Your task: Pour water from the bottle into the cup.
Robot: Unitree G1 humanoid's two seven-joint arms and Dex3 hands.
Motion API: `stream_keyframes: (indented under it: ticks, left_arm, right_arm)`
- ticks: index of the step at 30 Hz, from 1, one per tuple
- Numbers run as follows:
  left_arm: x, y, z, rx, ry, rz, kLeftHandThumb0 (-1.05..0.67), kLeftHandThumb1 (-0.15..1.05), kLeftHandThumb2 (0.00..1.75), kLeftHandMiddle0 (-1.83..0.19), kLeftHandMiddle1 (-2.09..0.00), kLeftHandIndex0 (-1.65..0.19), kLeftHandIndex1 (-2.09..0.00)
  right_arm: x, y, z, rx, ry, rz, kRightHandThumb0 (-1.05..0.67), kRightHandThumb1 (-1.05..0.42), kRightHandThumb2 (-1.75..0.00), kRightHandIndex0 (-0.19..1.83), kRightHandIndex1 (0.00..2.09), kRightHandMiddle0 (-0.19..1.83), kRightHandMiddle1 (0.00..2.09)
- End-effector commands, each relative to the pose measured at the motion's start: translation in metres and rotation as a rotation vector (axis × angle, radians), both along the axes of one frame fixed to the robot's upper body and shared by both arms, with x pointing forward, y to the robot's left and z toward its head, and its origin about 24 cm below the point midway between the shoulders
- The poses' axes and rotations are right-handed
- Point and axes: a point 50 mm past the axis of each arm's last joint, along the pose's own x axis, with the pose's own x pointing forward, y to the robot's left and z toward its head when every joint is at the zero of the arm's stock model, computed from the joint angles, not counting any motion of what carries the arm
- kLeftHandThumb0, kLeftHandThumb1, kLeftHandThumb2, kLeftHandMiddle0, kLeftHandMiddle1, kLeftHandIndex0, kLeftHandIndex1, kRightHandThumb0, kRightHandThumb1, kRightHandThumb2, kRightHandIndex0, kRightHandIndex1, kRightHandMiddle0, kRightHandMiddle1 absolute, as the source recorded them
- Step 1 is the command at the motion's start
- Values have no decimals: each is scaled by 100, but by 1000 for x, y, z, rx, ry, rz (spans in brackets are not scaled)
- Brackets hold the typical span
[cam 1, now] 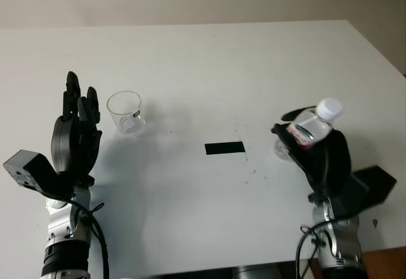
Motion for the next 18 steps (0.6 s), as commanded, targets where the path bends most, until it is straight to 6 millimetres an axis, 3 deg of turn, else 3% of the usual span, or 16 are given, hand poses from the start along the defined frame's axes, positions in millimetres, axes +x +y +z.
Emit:
stream_keyframes:
  ticks: [1, 5, 9, 14, 18]
  left_arm:
    - [2, -1, 2, 0, -10, -4, -86, 105, 56, 7, 0, 16, 0]
    - [3, -1, 2, 3, -12, -6, -86, 105, 57, 7, 0, 15, 0]
    - [3, -2, 3, 6, -18, -4, -85, 105, 58, 7, 0, 16, 0]
    - [4, -2, 3, -4, -23, -9, -86, 105, 56, 6, 0, 14, 0]
    - [4, -3, 3, -12, -32, -11, -86, 105, 56, 6, 0, 15, 0]
  right_arm:
    - [20, 6, 24, -64, -55, 37, -14, -105, -32, 28, 209, 22, 209]
    - [50, 22, 52, -193, -77, 79, -15, -105, -27, 20, 209, 13, 209]
    - [77, 42, 82, -374, -106, 82, -14, -105, -18, 36, 209, 18, 209]
    - [102, 67, 103, -524, -94, 96, -10, -105, -17, 85, 209, 70, 209]
    - [112, 81, 110, -597, -76, 112, -11, -104, -19, 105, 209, 96, 209]
